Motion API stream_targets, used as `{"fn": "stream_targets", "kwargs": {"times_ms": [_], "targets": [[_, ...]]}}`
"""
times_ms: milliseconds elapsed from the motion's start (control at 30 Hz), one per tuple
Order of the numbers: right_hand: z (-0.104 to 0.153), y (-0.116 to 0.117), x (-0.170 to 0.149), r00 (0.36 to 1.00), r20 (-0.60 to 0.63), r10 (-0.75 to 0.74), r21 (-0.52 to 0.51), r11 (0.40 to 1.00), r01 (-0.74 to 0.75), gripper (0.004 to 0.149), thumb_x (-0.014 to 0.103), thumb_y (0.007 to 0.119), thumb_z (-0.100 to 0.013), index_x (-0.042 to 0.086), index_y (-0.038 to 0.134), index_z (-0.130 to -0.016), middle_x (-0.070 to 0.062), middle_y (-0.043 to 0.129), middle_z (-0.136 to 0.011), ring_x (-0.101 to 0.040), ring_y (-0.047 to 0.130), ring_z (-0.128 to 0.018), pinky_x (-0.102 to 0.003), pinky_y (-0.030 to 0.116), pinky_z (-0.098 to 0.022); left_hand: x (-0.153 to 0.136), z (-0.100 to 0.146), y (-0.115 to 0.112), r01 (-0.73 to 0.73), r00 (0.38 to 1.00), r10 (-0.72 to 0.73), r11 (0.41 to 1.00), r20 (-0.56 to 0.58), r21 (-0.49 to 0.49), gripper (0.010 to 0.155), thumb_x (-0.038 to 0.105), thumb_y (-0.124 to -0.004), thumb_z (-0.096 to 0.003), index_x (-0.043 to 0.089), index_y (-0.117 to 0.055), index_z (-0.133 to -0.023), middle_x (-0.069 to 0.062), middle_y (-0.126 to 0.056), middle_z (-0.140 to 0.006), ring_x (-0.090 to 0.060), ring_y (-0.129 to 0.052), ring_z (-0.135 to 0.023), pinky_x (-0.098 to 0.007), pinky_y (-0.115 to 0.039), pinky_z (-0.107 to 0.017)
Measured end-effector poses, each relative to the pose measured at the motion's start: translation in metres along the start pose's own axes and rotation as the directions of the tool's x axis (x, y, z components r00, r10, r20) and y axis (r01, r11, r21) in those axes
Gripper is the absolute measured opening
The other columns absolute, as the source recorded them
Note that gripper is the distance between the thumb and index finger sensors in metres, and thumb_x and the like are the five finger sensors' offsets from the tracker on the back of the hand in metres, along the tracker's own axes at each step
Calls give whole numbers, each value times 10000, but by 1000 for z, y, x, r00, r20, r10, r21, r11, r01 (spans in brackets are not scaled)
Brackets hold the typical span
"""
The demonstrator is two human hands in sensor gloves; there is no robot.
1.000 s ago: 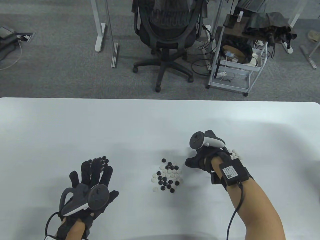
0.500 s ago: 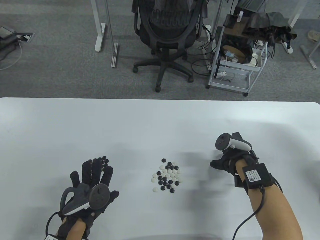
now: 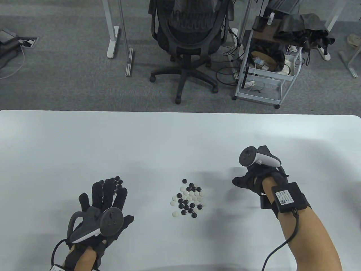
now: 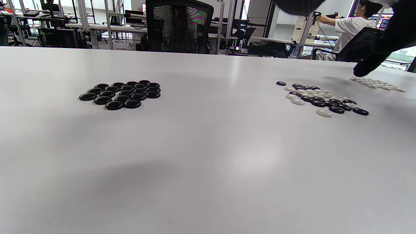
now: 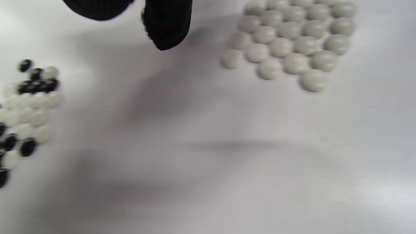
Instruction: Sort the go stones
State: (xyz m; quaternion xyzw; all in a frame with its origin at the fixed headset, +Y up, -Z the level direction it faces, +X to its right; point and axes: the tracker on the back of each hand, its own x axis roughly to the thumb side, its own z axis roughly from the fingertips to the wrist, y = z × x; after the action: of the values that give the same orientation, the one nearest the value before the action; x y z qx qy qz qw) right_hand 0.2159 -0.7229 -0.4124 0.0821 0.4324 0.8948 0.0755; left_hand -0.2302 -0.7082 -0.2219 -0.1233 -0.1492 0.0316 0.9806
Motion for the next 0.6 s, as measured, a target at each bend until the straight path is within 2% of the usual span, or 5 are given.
{"fn": "stream_targets", "kwargs": {"times_ms": [133,300,467,600], "targets": [[-7,3,42,992,126,26,13,1000,-27,596,509,524,-547,240,648,-1064,-226,-6,-1093,-548,-121,-879,-817,49,-545,0,0,0,-2,1000,2,1000,-1,5,785,531,-481,-628,114,-119,-1186,-378,107,-1144,-625,133,-929,-853,-25,-547],[-24,11,81,979,199,36,34,998,-43,597,510,523,-547,243,633,-1069,-227,-8,-1093,-548,-121,-880,-817,48,-542,0,1,0,-4,1000,4,1000,-4,9,783,532,-480,-628,115,-121,-1186,-378,107,-1143,-625,133,-929,-853,-24,-547],[-42,22,99,974,222,34,58,997,-48,597,509,520,-547,263,567,-1089,-230,-36,-1079,-548,-126,-875,-816,45,-544,-1,2,1,-7,1000,7,1000,-3,20,784,532,-481,-628,114,-123,-1187,-379,107,-1143,-626,133,-929,-854,-25,-546],[-48,26,99,979,192,65,55,996,-76,593,510,517,-546,277,549,-1090,-230,-40,-1076,-546,-129,-873,-815,42,-545,-2,3,1,-13,1000,14,1000,-3,23,786,532,-481,-628,113,-121,-1187,-380,107,-1143,-627,134,-928,-854,-24,-546]]}}
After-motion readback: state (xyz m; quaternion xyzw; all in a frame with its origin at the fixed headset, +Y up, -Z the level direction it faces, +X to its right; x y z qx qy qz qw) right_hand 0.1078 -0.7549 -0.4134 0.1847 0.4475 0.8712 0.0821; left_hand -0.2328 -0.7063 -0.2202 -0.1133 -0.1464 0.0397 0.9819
